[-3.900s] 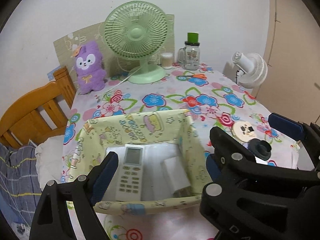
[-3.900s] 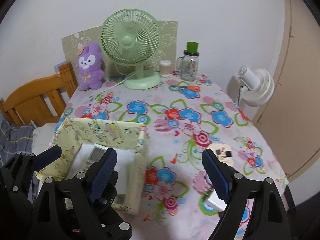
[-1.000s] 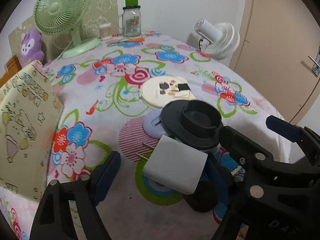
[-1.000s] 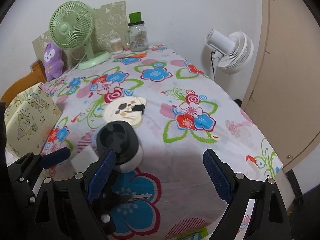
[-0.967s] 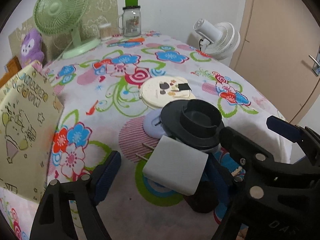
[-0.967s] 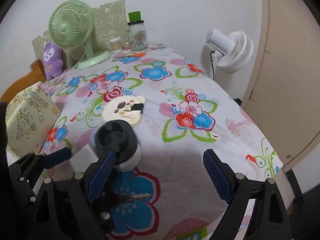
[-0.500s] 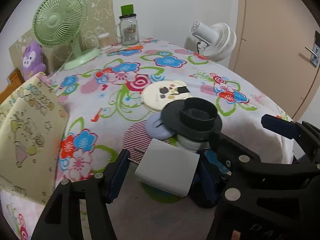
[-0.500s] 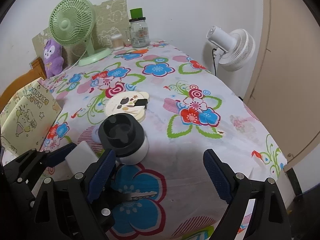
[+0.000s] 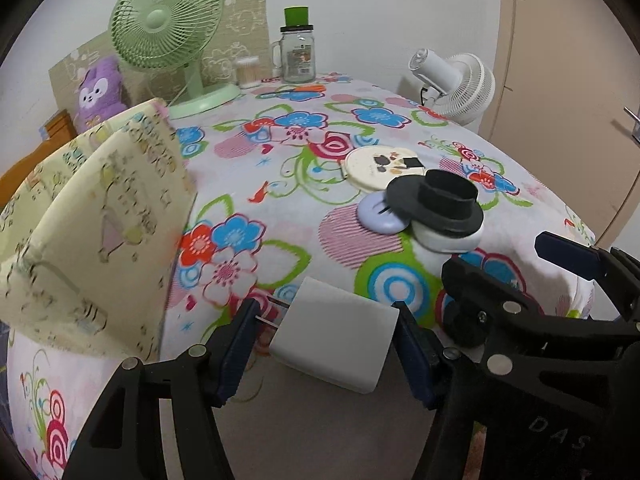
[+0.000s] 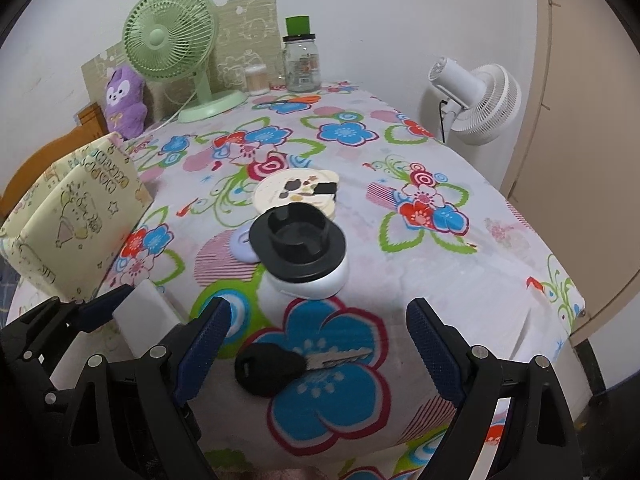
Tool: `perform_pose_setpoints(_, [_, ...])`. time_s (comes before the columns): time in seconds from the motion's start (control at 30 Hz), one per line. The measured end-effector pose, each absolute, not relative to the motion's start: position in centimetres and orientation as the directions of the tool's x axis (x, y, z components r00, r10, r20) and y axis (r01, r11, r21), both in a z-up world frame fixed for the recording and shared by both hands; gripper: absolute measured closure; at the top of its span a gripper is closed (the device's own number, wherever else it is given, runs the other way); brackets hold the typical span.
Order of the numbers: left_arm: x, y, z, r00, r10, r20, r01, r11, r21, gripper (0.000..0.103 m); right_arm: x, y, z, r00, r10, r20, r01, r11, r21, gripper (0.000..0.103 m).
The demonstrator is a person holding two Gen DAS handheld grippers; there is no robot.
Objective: Organize rigid objects
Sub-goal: 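Lift the white block with the left gripper while the right gripper grasps the black key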
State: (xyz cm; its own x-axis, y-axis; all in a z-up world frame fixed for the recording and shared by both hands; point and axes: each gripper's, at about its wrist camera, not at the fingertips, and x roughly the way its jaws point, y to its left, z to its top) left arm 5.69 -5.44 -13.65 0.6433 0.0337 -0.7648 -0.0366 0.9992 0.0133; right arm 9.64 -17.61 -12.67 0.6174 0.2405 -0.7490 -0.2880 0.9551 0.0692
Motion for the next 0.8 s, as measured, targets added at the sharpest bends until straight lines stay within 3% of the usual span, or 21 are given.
perform_pose_setpoints(0.4, [3.6, -4.7, -13.9, 0.651, 0.051, -0.758, -0.058, 0.998, 0.017, 0.035, 8.3, -17.0, -13.4, 0.621, 0.198, -0.759, -0.256, 0.966, 0.043, 0.014])
perform_pose_setpoints(0.57, [3.2, -4.6, -14.0, 0.656, 0.057, -0.752, -0.064, 0.998, 0.020, 0.035, 8.3, -16.8, -14.0, 0.587, 0.206, -0.783, -0.232, 0.969, 0.082, 0.023])
perform_pose_setpoints(0.8, [3.4, -4.3, -14.0, 0.650, 0.045, -0.758, -0.063, 0.998, 0.006, 0.035, 8.3, -16.5, -14.2, 0.585, 0.206, -0.785, -0.217, 0.972, 0.093, 0.024])
